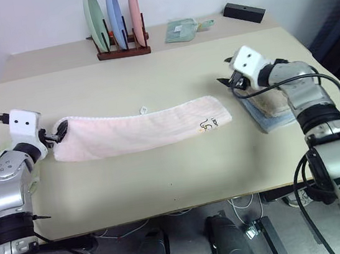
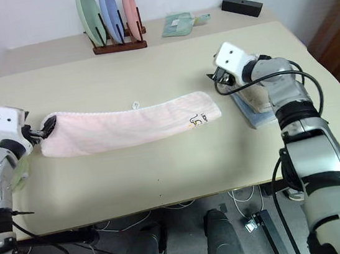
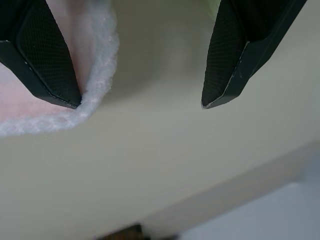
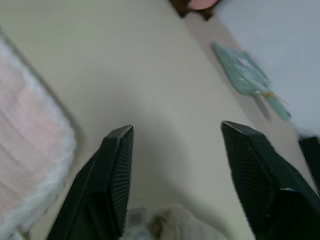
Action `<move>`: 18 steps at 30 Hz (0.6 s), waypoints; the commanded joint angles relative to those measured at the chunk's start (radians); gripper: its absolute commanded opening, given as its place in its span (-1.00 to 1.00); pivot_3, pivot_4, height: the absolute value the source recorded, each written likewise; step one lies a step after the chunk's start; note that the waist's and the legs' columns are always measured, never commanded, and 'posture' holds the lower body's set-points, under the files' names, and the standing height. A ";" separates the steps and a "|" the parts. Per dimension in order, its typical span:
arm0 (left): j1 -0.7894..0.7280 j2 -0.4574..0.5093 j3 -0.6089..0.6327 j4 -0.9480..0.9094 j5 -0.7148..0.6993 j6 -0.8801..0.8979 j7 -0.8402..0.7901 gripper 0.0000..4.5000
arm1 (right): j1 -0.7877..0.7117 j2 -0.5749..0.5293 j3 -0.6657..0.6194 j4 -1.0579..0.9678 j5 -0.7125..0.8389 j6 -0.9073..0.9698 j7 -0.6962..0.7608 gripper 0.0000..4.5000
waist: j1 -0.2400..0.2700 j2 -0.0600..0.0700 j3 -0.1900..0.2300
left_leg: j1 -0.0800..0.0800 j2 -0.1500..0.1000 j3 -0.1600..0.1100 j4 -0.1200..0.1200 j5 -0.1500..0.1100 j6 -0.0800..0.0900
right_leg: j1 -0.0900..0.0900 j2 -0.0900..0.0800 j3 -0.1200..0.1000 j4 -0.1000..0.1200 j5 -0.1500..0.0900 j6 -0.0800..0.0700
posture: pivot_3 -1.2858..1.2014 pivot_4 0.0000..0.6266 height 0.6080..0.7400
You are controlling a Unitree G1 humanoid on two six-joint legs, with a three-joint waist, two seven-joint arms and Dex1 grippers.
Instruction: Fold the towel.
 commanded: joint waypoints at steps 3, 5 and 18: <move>0.123 0.000 -0.016 -0.252 -0.023 0.048 -0.038 0.73 | 0.300 -0.042 -0.138 -0.595 0.269 0.474 0.068 0.99 | 0.003 0.000 0.000 | 0.000 0.000 0.000 0.000 0.000 0.000 | 0.000 0.000 0.000 0.000 0.000 0.000 | 0.03 -0.52 1.00; 0.157 0.006 -0.028 -0.287 -0.005 0.065 -0.035 0.73 | 0.397 -0.045 -0.174 -0.744 0.342 0.612 0.055 0.99 | 0.001 0.000 0.000 | 0.000 0.000 0.000 0.001 0.000 0.000 | 0.000 0.000 0.000 0.002 0.000 0.000 | 0.03 -0.52 1.00; 0.211 -0.015 -0.157 -0.482 0.001 0.026 -0.130 0.73 | 0.655 0.213 -0.449 -1.123 0.800 1.361 -0.344 0.99 | 0.026 -0.001 -0.001 | 0.001 0.000 0.000 0.002 0.000 0.000 | 0.002 0.000 0.000 0.000 0.000 -0.001 | 0.03 -0.52 1.00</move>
